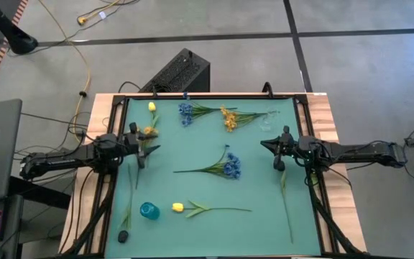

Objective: Sort flowers into vase by color
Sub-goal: Put the right black flower into the blue flower vase

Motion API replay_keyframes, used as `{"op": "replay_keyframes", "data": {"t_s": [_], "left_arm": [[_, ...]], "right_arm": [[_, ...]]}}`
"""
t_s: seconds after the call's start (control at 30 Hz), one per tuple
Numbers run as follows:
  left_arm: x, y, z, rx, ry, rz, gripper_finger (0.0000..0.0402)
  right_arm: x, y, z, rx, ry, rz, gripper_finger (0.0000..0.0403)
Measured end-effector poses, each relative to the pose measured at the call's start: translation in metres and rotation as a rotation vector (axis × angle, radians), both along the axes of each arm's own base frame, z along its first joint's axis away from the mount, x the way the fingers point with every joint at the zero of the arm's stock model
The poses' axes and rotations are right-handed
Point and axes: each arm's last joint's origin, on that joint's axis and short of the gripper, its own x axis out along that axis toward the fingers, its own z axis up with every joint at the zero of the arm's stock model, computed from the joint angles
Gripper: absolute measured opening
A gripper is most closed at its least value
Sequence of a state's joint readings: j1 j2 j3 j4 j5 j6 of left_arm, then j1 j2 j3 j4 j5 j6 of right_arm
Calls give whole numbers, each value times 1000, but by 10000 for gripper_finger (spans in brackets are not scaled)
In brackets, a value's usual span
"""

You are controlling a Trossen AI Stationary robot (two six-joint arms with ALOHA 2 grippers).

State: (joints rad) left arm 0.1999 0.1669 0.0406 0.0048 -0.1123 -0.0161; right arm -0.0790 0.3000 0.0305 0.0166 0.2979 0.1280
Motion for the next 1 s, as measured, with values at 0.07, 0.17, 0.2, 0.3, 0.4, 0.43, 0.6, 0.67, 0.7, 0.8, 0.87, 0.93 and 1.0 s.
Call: {"op": "replay_keyframes", "data": {"t_s": [0.07,0.17,0.2,0.3,0.4,0.43,0.6,0.67,0.7,0.8,0.87,0.93,1.0], "left_arm": [[0,0,0,-146,-45,8,190],[0,1,-1,-205,-66,74,190],[-1,2,-1,-199,-68,107,190],[-3,6,-2,-211,-82,246,190],[-4,7,-3,-250,-101,326,190],[-4,8,-3,-251,-101,341,190],[-3,9,-4,-284,-110,375,190],[-3,9,-3,-266,-106,374,190],[-3,8,-2,-236,-100,355,190],[0,7,7,-150,-145,265,190],[1,6,13,-93,-186,228,190],[3,6,18,-39,-208,198,190],[5,6,21,3,-219,182,190]], "right_arm": [[-1,-2,1,-7,-6,-57,48],[-1,-4,1,-20,-3,-86,48],[-1,-4,1,-20,-2,-84,48],[-1,-4,1,-22,-3,-84,48],[-1,-4,1,-22,-6,-85,48],[-1,-4,1,-22,-7,-85,48],[0,-4,3,28,-53,-98,48],[0,-4,7,33,-89,-98,48],[1,-5,11,41,-109,-86,48],[2,-2,32,68,-162,17,48],[3,0,51,90,-181,82,48],[6,1,69,126,-157,102,48],[8,2,84,166,-94,104,48]]}}
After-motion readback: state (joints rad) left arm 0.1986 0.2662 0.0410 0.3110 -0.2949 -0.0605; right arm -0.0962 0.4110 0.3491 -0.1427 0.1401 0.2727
